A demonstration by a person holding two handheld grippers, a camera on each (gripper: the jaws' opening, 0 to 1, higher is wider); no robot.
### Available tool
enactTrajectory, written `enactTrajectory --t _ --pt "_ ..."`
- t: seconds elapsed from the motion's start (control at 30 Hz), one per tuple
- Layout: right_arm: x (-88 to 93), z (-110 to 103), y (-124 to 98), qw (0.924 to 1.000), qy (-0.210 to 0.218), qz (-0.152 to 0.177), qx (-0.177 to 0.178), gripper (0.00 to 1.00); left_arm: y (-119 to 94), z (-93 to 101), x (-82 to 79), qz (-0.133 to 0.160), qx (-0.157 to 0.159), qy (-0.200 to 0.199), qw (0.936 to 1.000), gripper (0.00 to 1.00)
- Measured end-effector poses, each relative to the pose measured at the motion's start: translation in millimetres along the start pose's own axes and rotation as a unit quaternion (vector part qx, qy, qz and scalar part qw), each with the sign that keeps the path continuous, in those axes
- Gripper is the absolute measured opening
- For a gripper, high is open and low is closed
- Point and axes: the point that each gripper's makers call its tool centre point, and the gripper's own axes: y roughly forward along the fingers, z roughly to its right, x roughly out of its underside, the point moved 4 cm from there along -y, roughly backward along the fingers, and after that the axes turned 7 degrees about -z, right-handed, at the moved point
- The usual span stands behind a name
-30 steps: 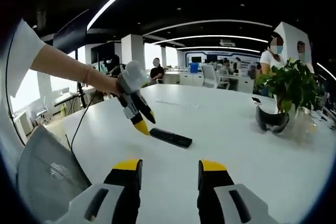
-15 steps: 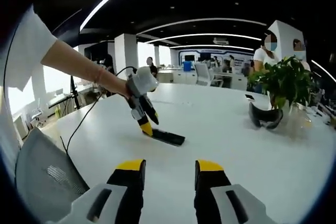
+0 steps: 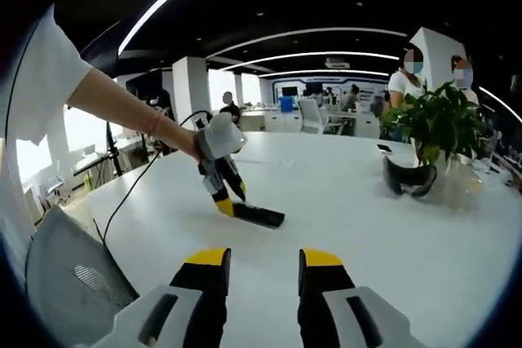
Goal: Press the specified remote control buttons in sequence, fully releasing each button before pressing the next.
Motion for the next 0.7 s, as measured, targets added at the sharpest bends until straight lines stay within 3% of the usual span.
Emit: enactTrajectory --t 0.1,0.43,0.7 --pt "-0.2 0 0 1.0000 0.000 0.000 -0.001 0.31 0 5.9 -1.7 -0.014 0.001 0.021 0.9997 0.25" --pt "1.2 -3 4 0.9999 -0.001 -0.007 -0.015 0.29 -1 11.2 -3.2 -0.040 -0.017 0.008 0.9990 0.23" --pt "4.3 -6 6 0.9994 -0.012 -0.023 -0.025 0.28 -1 33.2 2.3 -0.024 -0.006 -0.002 0.9997 0.23"
